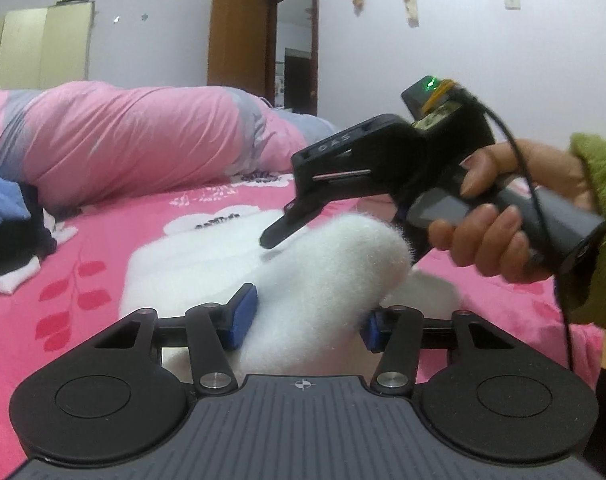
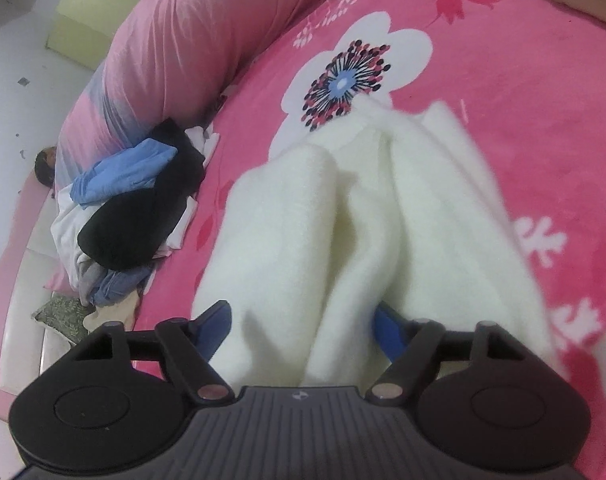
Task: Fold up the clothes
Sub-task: 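Fold the held sweater edge over onto the sweater with the right gripper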
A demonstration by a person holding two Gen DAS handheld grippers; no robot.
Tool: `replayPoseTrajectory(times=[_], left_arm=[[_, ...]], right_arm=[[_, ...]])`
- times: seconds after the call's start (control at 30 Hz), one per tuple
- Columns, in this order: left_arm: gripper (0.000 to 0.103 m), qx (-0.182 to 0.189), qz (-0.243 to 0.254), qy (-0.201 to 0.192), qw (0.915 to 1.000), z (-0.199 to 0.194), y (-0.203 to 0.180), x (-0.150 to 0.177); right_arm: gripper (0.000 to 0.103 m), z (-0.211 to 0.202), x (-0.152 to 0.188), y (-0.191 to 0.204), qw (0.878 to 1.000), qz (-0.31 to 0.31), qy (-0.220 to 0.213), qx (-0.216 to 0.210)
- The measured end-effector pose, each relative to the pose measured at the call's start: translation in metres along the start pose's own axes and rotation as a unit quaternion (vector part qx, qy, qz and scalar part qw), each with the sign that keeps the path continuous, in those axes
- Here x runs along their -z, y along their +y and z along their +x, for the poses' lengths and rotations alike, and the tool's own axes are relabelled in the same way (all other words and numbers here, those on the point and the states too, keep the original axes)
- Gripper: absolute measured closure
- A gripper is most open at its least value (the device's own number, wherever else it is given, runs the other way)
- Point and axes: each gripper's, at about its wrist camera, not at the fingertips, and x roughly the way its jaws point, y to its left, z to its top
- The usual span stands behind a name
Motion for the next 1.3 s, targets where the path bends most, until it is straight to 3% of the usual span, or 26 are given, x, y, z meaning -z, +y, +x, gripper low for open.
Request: replayPoseTrajectory(times=[0.13,0.23,0.33,0.5,0.6,0.67,0.77,0.97,1.13,1.3], left_arm=[[0.051,-0.002,0.002,-0.002,1.0000,0.000,-0.004,0.001],[0.051,-0.003,0.001,-0.006,1.0000,-0.001,-0.005,0.002],[0.051,-0.005,0.001,-0.017,0.9998,-0.003,-0.006,-0.002],[0.046,-0.017,0.005,-0.050,0.9986,-0.007,-0.015,-0.017],[0.029,-0.030,0.023,-0.064,0.9972,-0.025,-0.022,-0.014],[0.028,-0.052,0.042,-0.072,0.9952,-0.040,-0.025,-0.001],[0.028,-0.094,0.066,-0.038,0.9927,-0.043,-0.022,0.018],[0.030,-0.154,0.079,0.049,0.9837,-0.006,-0.014,0.031],[0.046,-0.163,0.073,0.069,0.9815,-0.001,-0.014,0.031],[0.051,-0.165,0.065,0.085,0.9805,-0.002,-0.015,0.034]], right_arm=[[0.046,0.010,-0.001,0.008,1.000,-0.011,-0.005,-0.001],[0.069,0.013,0.000,0.019,0.999,-0.035,-0.019,0.020],[0.076,0.003,0.001,0.046,0.994,-0.097,-0.048,0.029],[0.078,-0.024,-0.010,0.086,0.981,-0.171,-0.091,0.001],[0.079,-0.028,-0.023,0.082,0.978,-0.183,-0.094,0.015],[0.079,-0.027,-0.030,0.068,0.980,-0.175,-0.093,0.019],[0.079,-0.027,-0.038,0.044,0.983,-0.156,-0.095,0.003],[0.080,-0.034,-0.044,0.027,0.983,-0.151,-0.100,-0.039],[0.080,-0.051,-0.049,0.010,0.977,-0.168,-0.116,-0.057],[0.080,-0.037,-0.050,-0.040,0.989,-0.121,-0.078,-0.044]])
